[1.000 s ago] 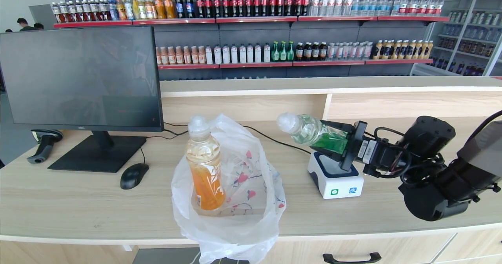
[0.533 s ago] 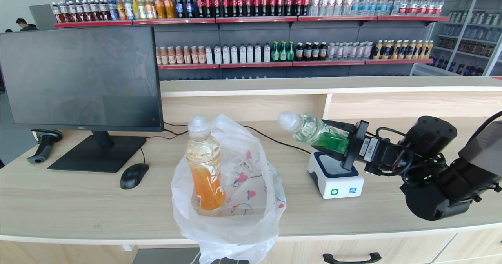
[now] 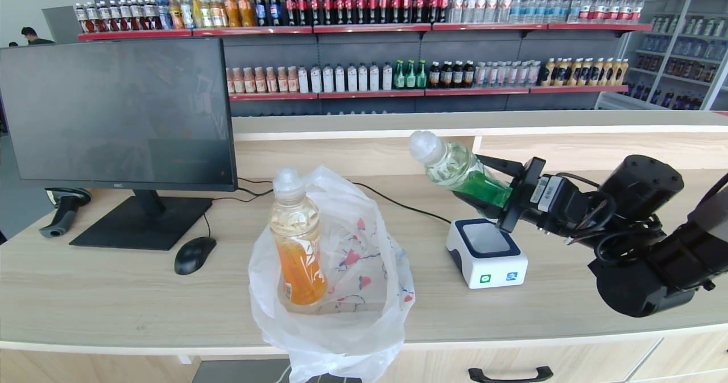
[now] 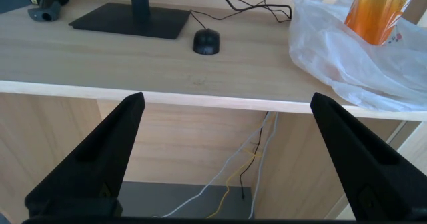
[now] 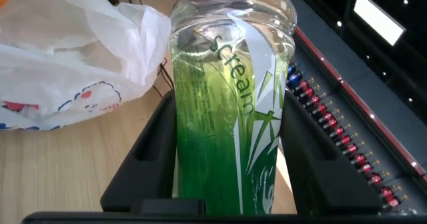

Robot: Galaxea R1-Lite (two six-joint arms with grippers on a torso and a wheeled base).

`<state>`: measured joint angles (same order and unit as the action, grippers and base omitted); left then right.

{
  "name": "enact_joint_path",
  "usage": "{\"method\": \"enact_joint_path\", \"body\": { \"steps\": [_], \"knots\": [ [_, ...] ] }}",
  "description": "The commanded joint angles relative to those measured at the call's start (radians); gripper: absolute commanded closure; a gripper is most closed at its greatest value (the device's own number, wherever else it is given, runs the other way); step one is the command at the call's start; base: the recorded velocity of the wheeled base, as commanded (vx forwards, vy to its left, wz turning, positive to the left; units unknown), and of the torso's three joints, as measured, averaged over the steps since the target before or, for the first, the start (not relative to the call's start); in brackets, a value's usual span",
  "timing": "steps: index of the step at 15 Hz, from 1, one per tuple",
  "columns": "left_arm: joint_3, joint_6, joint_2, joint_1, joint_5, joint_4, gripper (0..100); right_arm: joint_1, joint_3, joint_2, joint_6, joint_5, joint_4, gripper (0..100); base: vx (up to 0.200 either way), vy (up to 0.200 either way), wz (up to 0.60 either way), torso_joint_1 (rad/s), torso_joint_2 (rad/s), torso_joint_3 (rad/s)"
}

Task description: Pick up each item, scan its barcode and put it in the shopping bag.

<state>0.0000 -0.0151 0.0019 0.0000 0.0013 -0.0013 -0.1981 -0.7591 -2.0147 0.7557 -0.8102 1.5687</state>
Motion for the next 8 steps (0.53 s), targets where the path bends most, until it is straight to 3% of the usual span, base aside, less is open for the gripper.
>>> {"method": "enact_joint_path", "body": {
  "steps": [1, 3, 8],
  "knots": [
    [0.0, 0.0, 0.0, 0.0, 0.0, 0.0, 0, -0.023, 0.001, 0.063, -0.044, 0.045, 0.002, 100, 0.0, 0.0, 0.0, 0.0, 0.0, 0.0],
    [0.0, 0.0, 0.0, 0.0, 0.0, 0.0, 0, -0.055, 0.001, 0.077, -0.105, 0.105, 0.002, 100, 0.0, 0.0, 0.0, 0.0, 0.0, 0.0],
    [0.0, 0.0, 0.0, 0.0, 0.0, 0.0, 0, -0.239, 0.0, 0.116, -0.414, 0.533, 0.002, 100, 0.0, 0.0, 0.0, 0.0, 0.0, 0.0]
  ]
}}
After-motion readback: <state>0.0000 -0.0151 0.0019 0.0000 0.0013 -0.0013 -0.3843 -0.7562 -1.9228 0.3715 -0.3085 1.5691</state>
